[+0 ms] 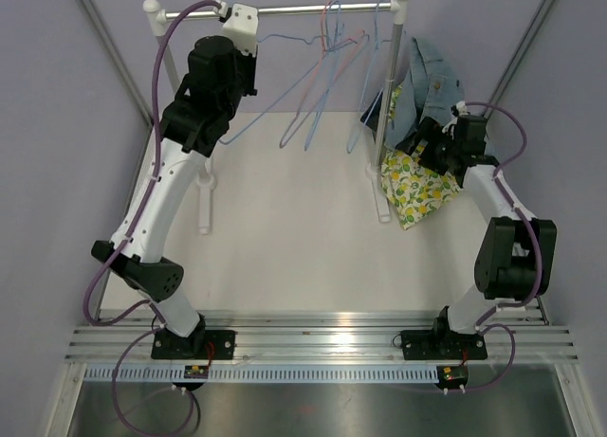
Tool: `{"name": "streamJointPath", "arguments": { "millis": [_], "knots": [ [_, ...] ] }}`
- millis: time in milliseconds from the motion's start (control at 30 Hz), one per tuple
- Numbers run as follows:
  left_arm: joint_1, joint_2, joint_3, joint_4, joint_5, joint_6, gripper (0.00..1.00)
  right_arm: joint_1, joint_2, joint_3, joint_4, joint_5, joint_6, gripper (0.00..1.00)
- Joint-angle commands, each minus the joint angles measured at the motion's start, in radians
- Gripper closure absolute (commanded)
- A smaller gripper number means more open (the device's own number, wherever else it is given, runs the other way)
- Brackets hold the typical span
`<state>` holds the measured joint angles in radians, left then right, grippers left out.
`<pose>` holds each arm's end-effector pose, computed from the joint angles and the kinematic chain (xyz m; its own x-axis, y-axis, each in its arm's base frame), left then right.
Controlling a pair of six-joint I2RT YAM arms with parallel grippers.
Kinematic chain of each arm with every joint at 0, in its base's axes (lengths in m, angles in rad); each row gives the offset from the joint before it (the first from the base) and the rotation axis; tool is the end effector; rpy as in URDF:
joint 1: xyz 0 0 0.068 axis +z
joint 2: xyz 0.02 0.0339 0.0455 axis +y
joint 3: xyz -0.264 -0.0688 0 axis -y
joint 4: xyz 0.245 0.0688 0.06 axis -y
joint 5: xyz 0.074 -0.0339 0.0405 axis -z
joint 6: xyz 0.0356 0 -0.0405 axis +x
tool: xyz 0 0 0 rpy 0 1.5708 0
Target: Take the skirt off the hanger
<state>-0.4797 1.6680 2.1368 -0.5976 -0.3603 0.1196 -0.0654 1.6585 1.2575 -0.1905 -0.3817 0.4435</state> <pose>0.3105 -0.1474 0.5267 -0.0986 0.1772 -0.9792 0.1344 0.9774 0.1633 0.3810 -0.0117 0.2764 -0.6090 0.4390 -0.6607 0.0148 0.8391 0.5438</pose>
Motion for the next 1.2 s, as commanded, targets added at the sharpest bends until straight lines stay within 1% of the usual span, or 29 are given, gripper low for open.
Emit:
{"name": "streamJointPath", "arguments": {
  "millis": [0, 67, 100, 167, 200, 300, 400, 500, 533, 567, 700, 767, 833, 900, 933, 1000, 1033, 1067, 1133, 1167],
  "knots": [
    [-0.002, 0.065, 0.116, 0.015, 0.000, -0.006, 1.00, 0.004, -0.175, -0.041, 0.235, -0.100, 0.063, 0.01],
    [-0.007, 0.061, 0.088, 0.016, 0.007, -0.040, 1.00, 0.007, -0.219, -0.081, 0.232, -0.102, 0.052, 0.01],
    [-0.008, 0.035, 0.063, 0.036, 0.009, -0.047, 1.00, 0.009, -0.235, -0.093, 0.220, -0.091, 0.043, 0.00],
    [-0.008, 0.000, -0.030, 0.067, 0.009, -0.064, 1.00, 0.007, -0.276, -0.110, 0.204, -0.080, 0.028, 0.01],
    [-0.008, -0.028, -0.055, 0.082, 0.009, -0.073, 0.98, 0.007, -0.287, -0.112, 0.171, -0.072, 0.015, 0.01],
    [-0.008, -0.040, -0.078, 0.053, 0.006, -0.090, 0.97, 0.007, -0.325, -0.104, 0.122, -0.063, 0.004, 0.00],
    [-0.010, -0.053, -0.087, 0.024, 0.015, -0.101, 0.96, 0.007, -0.370, -0.107, 0.108, -0.068, 0.020, 0.01],
    [-0.011, -0.079, -0.110, 0.010, 0.020, -0.112, 0.92, 0.007, -0.414, -0.102, 0.080, -0.071, 0.034, 0.00],
    [-0.010, -0.089, -0.117, 0.009, 0.021, -0.115, 0.89, 0.007, -0.427, -0.101, 0.069, -0.068, 0.037, 0.00],
    [-0.011, -0.114, -0.123, 0.005, 0.020, -0.115, 0.75, 0.007, -0.452, -0.101, 0.063, -0.063, 0.038, 0.00],
    [-0.011, -0.187, -0.146, -0.013, 0.015, -0.115, 0.45, 0.009, -0.509, -0.093, 0.001, -0.023, 0.041, 0.00],
    [-0.013, -0.226, -0.153, -0.036, 0.001, -0.152, 0.30, 0.007, -0.541, -0.081, -0.026, -0.019, 0.050, 0.01],
    [-0.014, -0.298, -0.179, -0.045, -0.008, -0.159, 0.23, 0.009, -0.568, -0.076, -0.041, -0.031, 0.057, 0.00],
    [-0.017, -0.356, -0.242, -0.051, -0.011, -0.176, 0.16, 0.009, -0.618, -0.069, -0.063, -0.051, 0.064, 0.01],
    [-0.019, -0.417, -0.265, -0.057, -0.012, -0.182, 0.13, 0.009, -0.637, -0.072, -0.063, -0.065, 0.067, 0.01],
    [-0.022, -0.485, -0.342, -0.076, -0.009, -0.216, 0.08, 0.009, -0.703, -0.082, -0.060, -0.112, 0.080, 0.01],
    [-0.020, -0.554, -0.371, -0.082, -0.002, -0.231, 0.02, 0.010, -0.727, -0.087, -0.059, -0.132, 0.084, 0.01],
    [-0.022, -0.591, -0.411, -0.087, 0.018, -0.274, 0.01, 0.009, -0.776, -0.096, -0.059, -0.150, 0.098, 0.01],
    [-0.023, -0.667, -0.536, -0.096, 0.069, -0.311, 0.01, 0.009, -0.833, -0.110, -0.070, -0.195, 0.107, 0.01],
    [-0.025, -0.738, -0.585, -0.096, 0.108, -0.351, 0.01, 0.009, -0.897, -0.125, -0.090, -0.200, 0.112, 0.01]
  ]
}}
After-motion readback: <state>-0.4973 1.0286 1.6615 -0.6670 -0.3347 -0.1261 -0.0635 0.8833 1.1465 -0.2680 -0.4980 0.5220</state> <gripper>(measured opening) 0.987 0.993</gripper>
